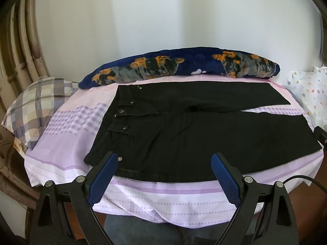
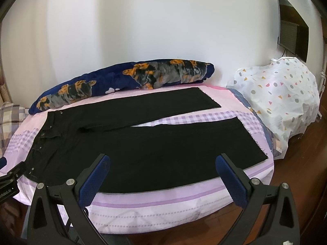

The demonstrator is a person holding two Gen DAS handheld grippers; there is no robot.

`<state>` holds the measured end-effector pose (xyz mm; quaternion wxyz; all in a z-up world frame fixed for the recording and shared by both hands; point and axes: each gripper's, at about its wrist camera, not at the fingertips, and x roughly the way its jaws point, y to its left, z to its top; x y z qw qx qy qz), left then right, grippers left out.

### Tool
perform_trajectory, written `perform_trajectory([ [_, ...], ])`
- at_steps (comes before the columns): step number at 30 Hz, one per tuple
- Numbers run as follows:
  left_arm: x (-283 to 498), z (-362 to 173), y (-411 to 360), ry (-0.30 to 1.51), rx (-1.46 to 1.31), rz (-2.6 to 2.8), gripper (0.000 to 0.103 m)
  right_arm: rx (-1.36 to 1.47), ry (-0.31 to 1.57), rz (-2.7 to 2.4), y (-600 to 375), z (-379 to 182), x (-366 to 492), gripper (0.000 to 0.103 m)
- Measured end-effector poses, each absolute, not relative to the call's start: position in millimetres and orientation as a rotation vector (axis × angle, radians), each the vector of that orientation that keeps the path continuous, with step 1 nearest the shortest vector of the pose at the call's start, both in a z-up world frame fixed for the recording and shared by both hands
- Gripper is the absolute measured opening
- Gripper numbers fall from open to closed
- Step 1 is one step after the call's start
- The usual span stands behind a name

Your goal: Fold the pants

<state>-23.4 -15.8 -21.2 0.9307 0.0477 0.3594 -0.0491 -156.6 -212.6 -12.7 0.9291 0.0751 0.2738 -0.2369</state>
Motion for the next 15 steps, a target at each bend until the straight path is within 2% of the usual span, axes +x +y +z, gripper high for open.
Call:
perform_trajectory([
  [15, -20.4, -27.2, -15.4, 0.75, 0.104, -0.098, 0.093, 0.154, 0.582, -0.483, -210.9, -17.5, -148.2, 0.103],
])
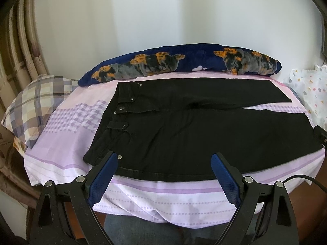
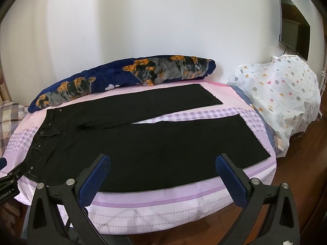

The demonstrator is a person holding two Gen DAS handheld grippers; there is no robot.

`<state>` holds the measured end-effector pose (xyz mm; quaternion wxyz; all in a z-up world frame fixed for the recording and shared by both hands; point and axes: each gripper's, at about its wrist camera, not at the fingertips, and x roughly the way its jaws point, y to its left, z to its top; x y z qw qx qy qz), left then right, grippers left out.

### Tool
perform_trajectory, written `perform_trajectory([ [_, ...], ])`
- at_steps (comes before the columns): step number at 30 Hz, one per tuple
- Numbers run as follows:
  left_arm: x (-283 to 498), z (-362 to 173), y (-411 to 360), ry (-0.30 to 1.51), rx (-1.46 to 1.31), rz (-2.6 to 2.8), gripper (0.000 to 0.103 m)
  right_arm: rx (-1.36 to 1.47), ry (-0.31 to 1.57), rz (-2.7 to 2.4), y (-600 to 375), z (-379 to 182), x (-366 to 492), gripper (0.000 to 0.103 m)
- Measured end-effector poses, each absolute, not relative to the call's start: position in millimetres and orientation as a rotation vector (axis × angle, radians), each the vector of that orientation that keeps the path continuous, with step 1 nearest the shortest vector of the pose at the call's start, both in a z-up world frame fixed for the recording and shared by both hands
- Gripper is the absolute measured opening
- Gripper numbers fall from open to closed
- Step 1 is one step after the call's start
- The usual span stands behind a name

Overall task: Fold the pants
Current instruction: 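Lower both grippers onto the trouser waistband and close on it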

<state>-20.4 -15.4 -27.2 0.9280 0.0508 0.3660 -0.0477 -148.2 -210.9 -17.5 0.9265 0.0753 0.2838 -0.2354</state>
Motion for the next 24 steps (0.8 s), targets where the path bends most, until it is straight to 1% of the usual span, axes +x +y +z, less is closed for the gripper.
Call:
perform_trajectory([
  [14, 12.7, -47.1, -16.2, 0.84, 0.084, -0.124, 0.093, 0.182, 0.648, -0.468, -220.0, -24.7, -114.2, 0.103],
  [20, 55.9, -55.2, 5.2, 0.892, -0.001, -0.138, 0.092, 0.267, 0.692, -0.379, -233.2, -28.8, -76.3, 0.103],
  [24, 102.5, -56.4, 30.8, 0.916, -0.064, -0.138, 0.089, 0.246, 0.707, -0.359, -232.8, -29.7, -41.1, 0.103],
])
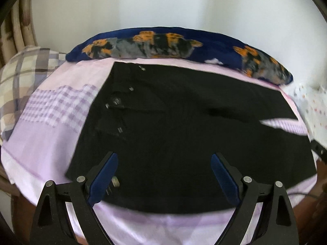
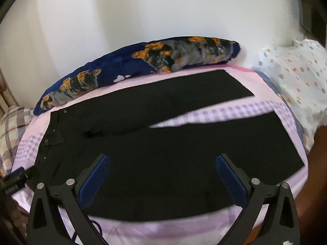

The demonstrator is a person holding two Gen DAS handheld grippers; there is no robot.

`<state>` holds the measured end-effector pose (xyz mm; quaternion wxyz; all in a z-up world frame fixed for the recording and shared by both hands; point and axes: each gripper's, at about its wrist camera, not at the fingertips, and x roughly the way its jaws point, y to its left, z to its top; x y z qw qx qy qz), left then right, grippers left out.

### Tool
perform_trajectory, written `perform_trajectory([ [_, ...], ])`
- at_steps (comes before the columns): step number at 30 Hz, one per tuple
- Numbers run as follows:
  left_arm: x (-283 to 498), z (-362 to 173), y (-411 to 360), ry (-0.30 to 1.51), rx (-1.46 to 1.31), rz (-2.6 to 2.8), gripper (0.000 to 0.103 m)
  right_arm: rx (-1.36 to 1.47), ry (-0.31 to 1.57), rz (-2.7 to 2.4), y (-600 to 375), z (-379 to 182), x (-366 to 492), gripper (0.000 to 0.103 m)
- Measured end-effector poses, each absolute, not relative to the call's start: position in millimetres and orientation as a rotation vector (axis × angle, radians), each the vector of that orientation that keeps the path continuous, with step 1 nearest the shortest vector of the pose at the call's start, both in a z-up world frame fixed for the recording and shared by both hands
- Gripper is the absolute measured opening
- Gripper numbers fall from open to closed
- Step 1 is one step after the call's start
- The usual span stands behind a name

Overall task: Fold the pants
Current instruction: 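Lower both grippers onto the trouser waistband and close on it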

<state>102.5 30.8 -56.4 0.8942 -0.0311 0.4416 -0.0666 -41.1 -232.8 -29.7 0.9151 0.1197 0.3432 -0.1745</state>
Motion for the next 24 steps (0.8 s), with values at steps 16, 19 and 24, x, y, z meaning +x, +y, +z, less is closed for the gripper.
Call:
perform_trajectory([
  [16, 326.7, -95.5, 150.0, 1.041, -0.387, -0.24, 0.05, 0.277, 0.833, -0.162, -219.9, -56.7, 106.4, 0.103],
  [19, 352.9, -109.2, 162.8, 1.081, -0.442, -0.268, 0.04, 0.282, 0.856, -0.133, -215.7, -64.3, 127.0, 0.103],
  [24, 378.0, -126.5, 175.3, 1.12, -0.533, -0.343, 0.035, 0.308, 0.877, -0.105, -215.5, -74.8, 157.7, 0.103],
])
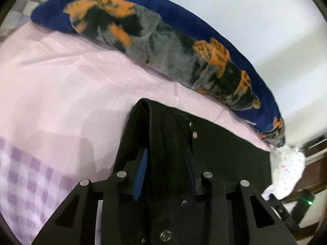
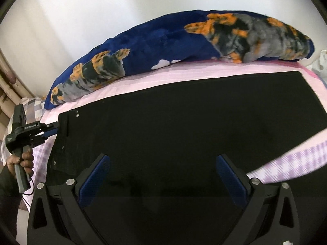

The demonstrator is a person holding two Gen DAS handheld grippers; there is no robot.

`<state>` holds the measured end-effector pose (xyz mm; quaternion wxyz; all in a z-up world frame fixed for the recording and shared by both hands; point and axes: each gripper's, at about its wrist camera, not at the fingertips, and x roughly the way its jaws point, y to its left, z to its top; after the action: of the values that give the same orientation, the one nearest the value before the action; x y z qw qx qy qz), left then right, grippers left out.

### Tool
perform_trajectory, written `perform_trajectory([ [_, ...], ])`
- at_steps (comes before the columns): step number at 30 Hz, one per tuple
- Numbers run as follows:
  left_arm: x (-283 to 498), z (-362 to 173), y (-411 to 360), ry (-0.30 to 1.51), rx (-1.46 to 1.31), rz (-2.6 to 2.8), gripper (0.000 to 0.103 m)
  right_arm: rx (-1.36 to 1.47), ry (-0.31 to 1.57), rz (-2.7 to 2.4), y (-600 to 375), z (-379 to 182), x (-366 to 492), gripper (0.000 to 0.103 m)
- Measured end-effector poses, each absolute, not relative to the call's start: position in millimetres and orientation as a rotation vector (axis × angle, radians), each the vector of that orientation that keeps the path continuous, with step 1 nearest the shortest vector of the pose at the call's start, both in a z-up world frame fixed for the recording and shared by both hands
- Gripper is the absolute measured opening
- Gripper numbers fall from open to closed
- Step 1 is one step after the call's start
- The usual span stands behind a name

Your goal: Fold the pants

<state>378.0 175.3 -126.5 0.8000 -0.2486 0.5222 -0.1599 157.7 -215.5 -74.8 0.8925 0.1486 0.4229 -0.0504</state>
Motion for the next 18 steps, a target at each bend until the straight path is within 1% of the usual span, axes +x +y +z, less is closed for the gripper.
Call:
perform_trajectory([
  [7, 403.1, -141.8, 176.7, 1.163, -0.606, -0.449, 0.032, 0.304, 0.888, -0.076, -213.3, -86.2, 193.1, 0.103],
  [16, 438.2, -140.5, 167.4, 1.151, -0.595, -0.462, 0.032, 0.284, 0.897, -0.031, -212.8, -98.5, 217.1, 0.103],
  [18, 434.1, -139.1, 168.3, 1.122, -0.591, -0.418, 0.012, 0.267, 0.907, -0.009, -214.6, -98.3, 221.0, 0.103],
])
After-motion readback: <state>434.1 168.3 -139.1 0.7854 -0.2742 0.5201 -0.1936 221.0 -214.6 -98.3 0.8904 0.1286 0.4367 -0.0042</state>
